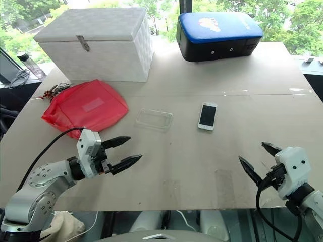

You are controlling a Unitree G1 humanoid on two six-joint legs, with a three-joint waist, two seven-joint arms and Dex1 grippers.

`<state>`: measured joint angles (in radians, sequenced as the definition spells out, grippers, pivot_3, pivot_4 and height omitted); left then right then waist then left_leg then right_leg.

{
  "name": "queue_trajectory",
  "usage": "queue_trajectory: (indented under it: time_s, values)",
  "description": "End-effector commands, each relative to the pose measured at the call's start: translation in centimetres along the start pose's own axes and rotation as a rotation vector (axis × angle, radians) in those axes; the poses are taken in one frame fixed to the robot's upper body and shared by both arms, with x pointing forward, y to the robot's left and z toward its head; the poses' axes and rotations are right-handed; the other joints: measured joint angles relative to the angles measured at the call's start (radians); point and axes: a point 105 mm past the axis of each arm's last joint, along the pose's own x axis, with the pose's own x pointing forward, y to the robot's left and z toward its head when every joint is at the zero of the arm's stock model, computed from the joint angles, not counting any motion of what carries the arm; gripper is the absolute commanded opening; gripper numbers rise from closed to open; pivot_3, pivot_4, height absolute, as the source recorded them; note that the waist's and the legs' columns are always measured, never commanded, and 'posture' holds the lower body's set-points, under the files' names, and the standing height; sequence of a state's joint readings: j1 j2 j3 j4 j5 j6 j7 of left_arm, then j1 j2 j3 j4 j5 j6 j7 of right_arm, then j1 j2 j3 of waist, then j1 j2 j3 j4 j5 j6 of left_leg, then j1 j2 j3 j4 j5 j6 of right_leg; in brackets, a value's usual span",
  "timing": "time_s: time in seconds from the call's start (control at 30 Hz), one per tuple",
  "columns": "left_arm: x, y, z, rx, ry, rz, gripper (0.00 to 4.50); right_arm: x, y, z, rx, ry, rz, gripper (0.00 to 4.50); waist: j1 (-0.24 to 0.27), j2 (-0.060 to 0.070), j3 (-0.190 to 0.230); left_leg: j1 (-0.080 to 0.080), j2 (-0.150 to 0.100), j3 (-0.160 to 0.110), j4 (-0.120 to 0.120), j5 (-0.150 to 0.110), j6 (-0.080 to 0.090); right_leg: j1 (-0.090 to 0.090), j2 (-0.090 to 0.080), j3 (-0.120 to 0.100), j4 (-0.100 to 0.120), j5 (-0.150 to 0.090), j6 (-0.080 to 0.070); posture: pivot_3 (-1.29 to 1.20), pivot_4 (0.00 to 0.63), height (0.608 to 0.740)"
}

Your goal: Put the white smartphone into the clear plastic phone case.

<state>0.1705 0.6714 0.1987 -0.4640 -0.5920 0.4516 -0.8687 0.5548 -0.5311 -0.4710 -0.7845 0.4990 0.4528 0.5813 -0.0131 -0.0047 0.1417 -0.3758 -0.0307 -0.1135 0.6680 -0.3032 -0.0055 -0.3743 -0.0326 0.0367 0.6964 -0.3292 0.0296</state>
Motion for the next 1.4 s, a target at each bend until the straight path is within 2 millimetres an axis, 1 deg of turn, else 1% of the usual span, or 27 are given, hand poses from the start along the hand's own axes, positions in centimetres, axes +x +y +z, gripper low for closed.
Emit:
queue_trajectory:
  time_s: [0.03, 0.1, 0.13, 0.2, 0.23, 0.3, 0.4, 0.47, 0.53, 0.57, 0.6, 0.63, 0.67, 0.7, 0.77, 0.8, 0.83, 0.87, 0.9, 0.93, 1.0, 1.07, 1.2, 1.3, 1.4]
  values:
    - [0.2, 1.8, 1.2, 0.043, -0.027, 0.055, 4.5, 0.1, 0.8, 2.1, -0.042, -0.092, 0.033, 4.45, 0.0, 0.0, 0.0, 0.0, 0.0, 0.0, 0.0, 0.0, 0.0, 0.0, 0.0, 0.0, 0.0, 0.0, 0.0, 0.0, 0.15, 0.74]
    - [1.2, 4.1, 2.4, 0.048, -0.06, 0.1, 4.5, 0.4, 1.8, 3.2, -0.056, -0.151, 0.087, 4.45, 0.007, 0.001, 0.0, 0.0, 0.0, -0.001, 0.0, 0.0, 0.0, 0.0, 0.0, -0.001, 0.0, 0.0, 0.0, 0.0, 0.15, 0.74]
    - [1.6, 4.7, 2.8, 0.051, -0.067, 0.101, 4.5, 0.6, 2.1, 3.6, -0.064, -0.169, 0.099, 4.45, 0.009, 0.001, 0.0, 0.0, 0.0, -0.003, 0.001, 0.0, 0.0, 0.001, 0.0, -0.004, 0.0, 0.0, 0.0, 0.0, 0.15, 0.74]
    - [2.2, 5.8, 3.1, 0.073, -0.035, 0.072, 4.5, 0.5, 3.0, 4.4, -0.098, -0.209, 0.16, 4.45, 0.003, 0.001, 0.0, 0.001, -0.001, -0.006, 0.001, 0.0, 0.0, 0.003, 0.001, -0.007, 0.001, 0.0, 0.0, 0.0, 0.15, 0.74]
    - [2.4, 6.3, 3.0, 0.081, -0.01, 0.058, 4.5, 0.4, 3.6, 4.9, -0.114, -0.235, 0.194, 4.45, 0.0, 0.001, 0.0, 0.001, -0.001, -0.006, 0.001, 0.0, 0.0, 0.003, 0.0, -0.007, 0.0, 0.0, 0.0, 0.0, 0.15, 0.74]
    - [3.4, 7.0, 2.5, 0.162, 0.05, 0.003, 4.5, -0.2, 5.0, 5.5, -0.104, -0.259, 0.295, 4.45, -0.002, 0.001, 0.0, 0.0, -0.002, -0.005, 0.001, 0.002, -0.003, 0.003, 0.0, -0.007, -0.001, 0.0, 0.0, 0.0, 0.15, 0.74]
    - [5.4, 8.3, 1.8, 0.246, 0.116, -0.067, 4.5, -1.3, 6.9, 5.8, -0.094, -0.242, 0.426, 4.45, -0.002, 0.001, 0.0, -0.001, -0.002, -0.004, 0.0, 0.002, -0.003, 0.002, 0.0, -0.009, -0.002, 0.0, 0.0, 0.0, 0.15, 0.74]
    - [6.8, 8.8, 1.4, 0.31, 0.168, -0.136, 4.5, -1.6, 7.2, 5.9, -0.093, -0.234, 0.444, 4.45, 0.001, -0.001, 0.001, -0.002, -0.003, -0.005, 0.001, 0.002, -0.003, 0.002, 0.0, -0.012, -0.001, 0.0, 0.0, 0.0, 0.15, 0.74]
    - [8.1, 9.2, 1.1, 0.364, 0.202, -0.195, 4.5, -1.4, 6.8, 5.9, -0.064, -0.231, 0.405, 4.45, 0.001, -0.003, 0.001, -0.002, -0.003, -0.007, 0.003, 0.002, -0.003, 0.003, 0.001, -0.014, -0.001, 0.0, 0.0, 0.0, 0.15, 0.74]
    - [8.8, 9.4, 0.9, 0.402, 0.238, -0.23, 4.5, -1.5, 6.8, 5.8, -0.05, -0.231, 0.397, 4.45, 0.0, -0.003, 0.001, -0.002, -0.003, -0.007, 0.003, 0.002, -0.003, 0.003, 0.001, -0.014, -0.001, 0.0, 0.0, 0.0, 0.15, 0.74]
    - [9.3, 9.6, 0.7, 0.428, 0.265, -0.256, 4.0, -1.6, 7.0, 5.8, -0.041, -0.229, 0.395, 4.5, 0.0, -0.003, 0.001, -0.002, -0.004, -0.007, 0.003, 0.002, -0.003, 0.004, 0.001, -0.014, -0.001, 0.0, 0.0, 0.0, 0.15, 0.74]
    - [9.6, 9.7, 0.6, 0.445, 0.283, -0.275, 3.66, -1.7, 7.2, 5.8, -0.037, -0.228, 0.395, 4.5, 0.0, -0.004, 0.001, -0.002, -0.004, -0.007, 0.004, 0.002, -0.003, 0.003, 0.002, -0.014, -0.001, 0.0, 0.0, 0.0, 0.15, 0.74]
    - [9.8, 9.9, 0.4, 0.439, 0.304, -0.292, 3.18, -1.8, 7.3, 5.8, -0.037, -0.228, 0.392, 4.5, -0.003, -0.004, 0.001, -0.002, -0.005, -0.007, 0.004, 0.002, -0.003, 0.003, 0.003, -0.014, -0.001, 0.0, 0.0, 0.0, 0.15, 0.74]
    - [10.0, 9.9, 0.0, 0.44, 0.341, -0.316, 2.8, -1.9, 7.4, 5.6, -0.034, -0.224, 0.381, 4.5, -0.005, -0.004, 0.001, -0.003, -0.005, -0.007, 0.003, 0.002, -0.003, 0.003, 0.003, -0.014, -0.001, 0.0, 0.0, 0.0, 0.15, 0.74]
    - [10.2, 10.0, -0.4, 0.419, 0.401, -0.352, 1.81, -2.1, 7.7, 5.3, -0.022, -0.218, 0.363, 4.5, -0.006, -0.004, 0.002, -0.003, -0.004, -0.007, 0.003, 0.002, -0.003, 0.002, 0.003, -0.014, 0.0, 0.0, 0.001, 0.0, 0.15, 0.74]
    - [10.2, 9.9, -0.4, 0.4, 0.413, -0.374, 1.32, -2.2, 7.8, 5.2, -0.016, -0.217, 0.358, 4.5, -0.008, -0.004, 0.002, -0.003, -0.004, -0.007, 0.003, 0.002, -0.003, 0.002, 0.003, -0.015, 0.0, 0.0, 0.001, 0.0, 0.15, 0.74]
    - [10.2, 9.7, -0.2, 0.387, 0.408, -0.399, 1.03, -2.2, 7.9, 5.0, -0.013, -0.216, 0.352, 4.5, -0.008, -0.004, 0.001, -0.003, -0.004, -0.007, 0.003, 0.001, -0.002, 0.002, 0.003, -0.014, 0.0, 0.0, 0.001, 0.0, 0.15, 0.74]
    - [10.3, 9.1, 0.3, 0.346, 0.375, -0.441, 0.47, -2.3, 8.1, 4.8, -0.001, -0.214, 0.347, 4.5, -0.011, -0.004, 0.001, -0.003, -0.005, -0.007, 0.003, 0.001, -0.002, 0.002, 0.003, -0.014, 0.0, 0.0, 0.001, 0.0, 0.15, 0.74]
    - [10.4, 8.4, 1.0, 0.303, 0.338, -0.487, 0.08, -2.4, 8.3, 4.7, 0.007, -0.213, 0.345, 4.5, -0.015, -0.004, 0.001, -0.003, -0.005, -0.007, 0.003, 0.001, -0.001, 0.002, 0.003, -0.014, 0.0, -0.001, 0.001, 0.0, 0.15, 0.74]
    - [10.4, 7.8, 1.6, 0.26, 0.311, -0.521, 0.02, -2.4, 8.4, 4.6, 0.021, -0.217, 0.342, 4.5, -0.019, -0.004, 0.001, -0.003, -0.005, -0.007, 0.004, 0.001, -0.001, 0.002, 0.003, -0.014, 0.0, -0.001, 0.001, 0.0, 0.15, 0.74]
    - [10.3, 6.7, 2.4, 0.252, 0.29, -0.568, 0.02, -2.5, 8.6, 4.7, 0.045, -0.232, 0.334, 4.5, -0.025, -0.004, 0.002, -0.003, -0.005, -0.008, 0.004, 0.001, -0.001, 0.002, 0.003, -0.014, 0.001, -0.001, 0.001, 0.0, 0.15, 0.74]
    - [10.0, 5.1, 3.1, 0.241, 0.285, -0.614, 0.02, -2.5, 8.8, 4.7, 0.048, -0.236, 0.335, 4.5, -0.028, -0.004, 0.002, -0.004, -0.004, -0.009, 0.004, 0.002, -0.002, 0.002, 0.002, -0.014, 0.001, -0.001, 0.001, 0.0, 0.15, 0.74]
    - [10.6, 1.3, 4.0, 0.207, 0.286, -0.632, 0.02, -2.8, 9.1, 4.0, 0.045, -0.192, 0.353, 4.5, -0.026, -0.004, 0.002, -0.004, -0.003, -0.01, 0.004, 0.002, -0.003, 0.002, -0.001, -0.01, 0.0, -0.001, 0.001, 0.0, 0.15, 0.74]
    - [11.9, 0.0, 3.6, 0.212, 0.31, -0.592, 0.02, -2.7, 9.0, 3.9, 0.036, -0.174, 0.363, 4.5, -0.02, -0.004, 0.002, -0.003, -0.003, -0.01, 0.005, 0.002, -0.003, 0.003, -0.001, -0.01, 0.0, -0.001, 0.001, 0.0, 0.15, 0.74]
    - [12.7, -0.9, 2.4, 0.269, 0.336, -0.587, 0.02, -2.4, 9.0, 3.8, 0.018, -0.147, 0.377, 4.5, -0.021, -0.004, 0.002, -0.002, -0.003, -0.01, 0.005, 0.002, -0.003, 0.004, -0.001, -0.01, 0.0, -0.001, 0.001, 0.0, 0.15, 0.74]
